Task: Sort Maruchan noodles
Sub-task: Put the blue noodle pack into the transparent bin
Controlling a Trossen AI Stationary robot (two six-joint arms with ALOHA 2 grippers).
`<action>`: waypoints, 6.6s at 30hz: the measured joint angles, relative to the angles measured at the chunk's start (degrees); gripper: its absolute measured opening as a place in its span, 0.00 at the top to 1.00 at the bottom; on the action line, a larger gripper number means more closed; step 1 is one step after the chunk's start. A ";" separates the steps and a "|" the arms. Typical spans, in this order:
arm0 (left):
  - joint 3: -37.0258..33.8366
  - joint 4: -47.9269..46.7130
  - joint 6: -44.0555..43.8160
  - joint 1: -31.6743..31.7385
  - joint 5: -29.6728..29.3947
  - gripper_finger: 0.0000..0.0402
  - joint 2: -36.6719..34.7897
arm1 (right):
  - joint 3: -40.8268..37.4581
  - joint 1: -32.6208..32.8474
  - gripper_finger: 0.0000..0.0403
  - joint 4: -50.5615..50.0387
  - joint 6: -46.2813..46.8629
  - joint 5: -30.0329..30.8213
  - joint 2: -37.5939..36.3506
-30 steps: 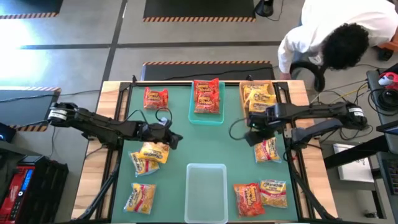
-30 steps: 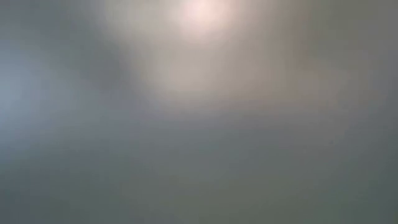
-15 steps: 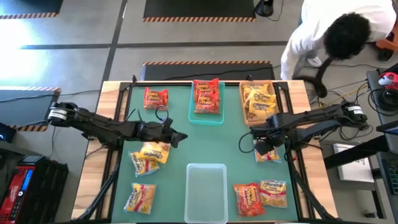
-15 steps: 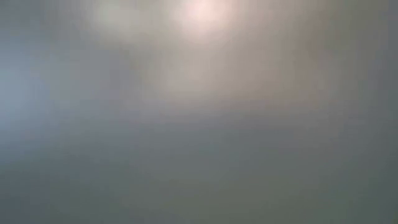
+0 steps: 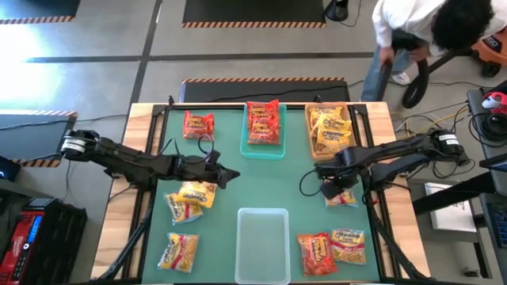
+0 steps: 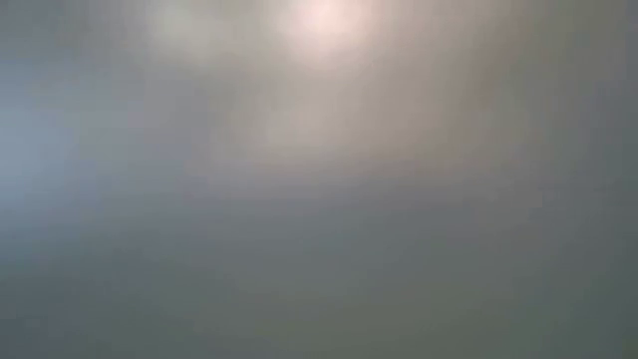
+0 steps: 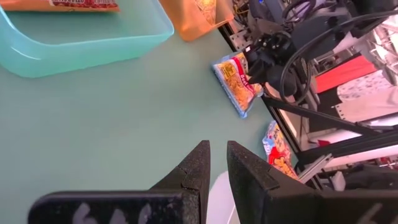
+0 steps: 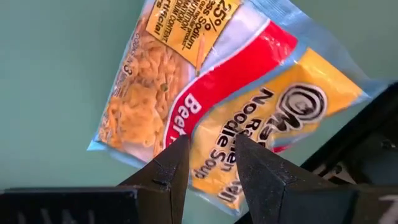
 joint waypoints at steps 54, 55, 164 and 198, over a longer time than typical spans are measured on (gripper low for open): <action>13.42 -3.56 5.82 -0.77 6.04 0.91 19.89 | 17.65 1.24 0.79 40.80 -31.35 11.74 27.44; 13.42 -3.45 5.53 -0.79 6.02 0.91 20.61 | 17.60 1.04 0.79 41.86 -30.17 12.32 27.61; 19.56 -3.21 1.81 0.55 -2.71 0.91 40.55 | 4.32 -8.17 0.55 74.92 -8.98 1.34 27.09; 17.88 -30.84 -10.74 -1.14 -12.00 0.91 25.35 | 4.32 -6.81 0.81 75.36 -18.17 -3.94 17.19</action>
